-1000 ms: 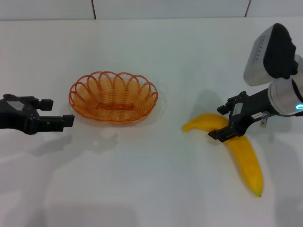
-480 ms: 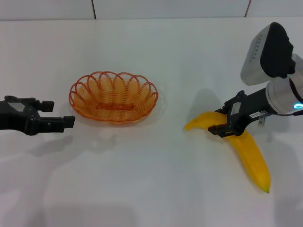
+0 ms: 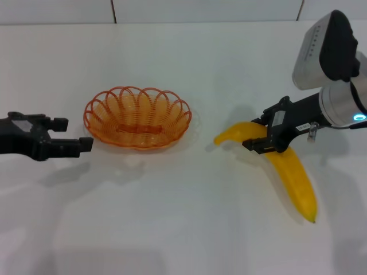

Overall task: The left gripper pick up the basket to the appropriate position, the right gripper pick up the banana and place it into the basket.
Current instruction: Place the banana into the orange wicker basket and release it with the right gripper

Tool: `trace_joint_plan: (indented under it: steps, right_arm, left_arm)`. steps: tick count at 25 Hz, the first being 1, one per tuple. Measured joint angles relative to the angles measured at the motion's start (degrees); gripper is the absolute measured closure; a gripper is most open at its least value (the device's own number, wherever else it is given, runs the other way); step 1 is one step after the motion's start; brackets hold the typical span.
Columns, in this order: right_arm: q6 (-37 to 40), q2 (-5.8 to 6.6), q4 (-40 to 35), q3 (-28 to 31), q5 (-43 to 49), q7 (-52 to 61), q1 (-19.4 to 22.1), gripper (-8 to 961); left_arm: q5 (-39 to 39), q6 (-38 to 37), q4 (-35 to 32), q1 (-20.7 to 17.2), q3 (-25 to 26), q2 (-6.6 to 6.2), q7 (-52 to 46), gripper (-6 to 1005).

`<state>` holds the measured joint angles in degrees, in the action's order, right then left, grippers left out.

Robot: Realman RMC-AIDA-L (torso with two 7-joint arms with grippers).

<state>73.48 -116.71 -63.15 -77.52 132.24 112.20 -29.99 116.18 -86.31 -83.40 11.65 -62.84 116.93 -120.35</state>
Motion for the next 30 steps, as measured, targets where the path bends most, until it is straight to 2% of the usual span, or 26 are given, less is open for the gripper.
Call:
trace_joint_plan:
  steps: [12,17,24,30]
  right_arm:
    - [-0.15,0.00,0.36,-0.35,-1.49,-0.75,-1.97,461]
    - [-0.29,0.00,0.45,-0.35,-1.95,-0.84,-1.75,460]
    - [-0.31,0.00,0.49,-0.17,-2.17,-0.94,-1.55,460]
    - [-0.11,0.00,0.49,0.00,-2.17,-0.93,-1.38,461]
  left_arm:
    - [-1.96,-0.07,-2.38,0.31,1.09,-0.10,-0.30,190]
    - [-5.81,-0.05,-2.96,-1.02,1.91,0.04,4.14,191]
    - [-19.81,-1.34,0.82,-5.13,1.59,0.08,19.42,191]
    - [-32.10,-10.25,8.72,-7.85,4.36,-0.13,32.08,192]
